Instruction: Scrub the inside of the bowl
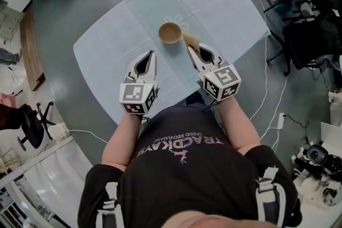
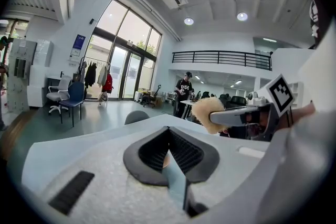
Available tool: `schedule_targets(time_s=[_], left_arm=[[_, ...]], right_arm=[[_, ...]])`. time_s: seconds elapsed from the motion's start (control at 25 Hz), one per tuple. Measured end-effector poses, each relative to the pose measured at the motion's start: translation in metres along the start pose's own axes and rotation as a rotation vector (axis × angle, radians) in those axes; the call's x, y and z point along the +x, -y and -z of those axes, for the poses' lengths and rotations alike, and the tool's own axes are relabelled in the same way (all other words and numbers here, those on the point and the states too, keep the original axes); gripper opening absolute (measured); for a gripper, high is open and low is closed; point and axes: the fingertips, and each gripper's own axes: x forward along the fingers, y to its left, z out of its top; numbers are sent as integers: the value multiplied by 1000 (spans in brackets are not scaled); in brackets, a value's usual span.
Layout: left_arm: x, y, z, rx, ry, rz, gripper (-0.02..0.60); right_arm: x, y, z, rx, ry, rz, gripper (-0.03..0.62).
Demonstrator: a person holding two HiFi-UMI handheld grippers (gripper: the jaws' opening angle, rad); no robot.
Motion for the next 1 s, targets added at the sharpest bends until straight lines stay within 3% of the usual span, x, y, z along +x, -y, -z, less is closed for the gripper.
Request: schedule_targets(time_s=[1.0], left_arm=[[-7, 5, -1, 7, 16, 11, 15]], right_arm=[[-8, -4, 3, -12, -3, 8, 32]])
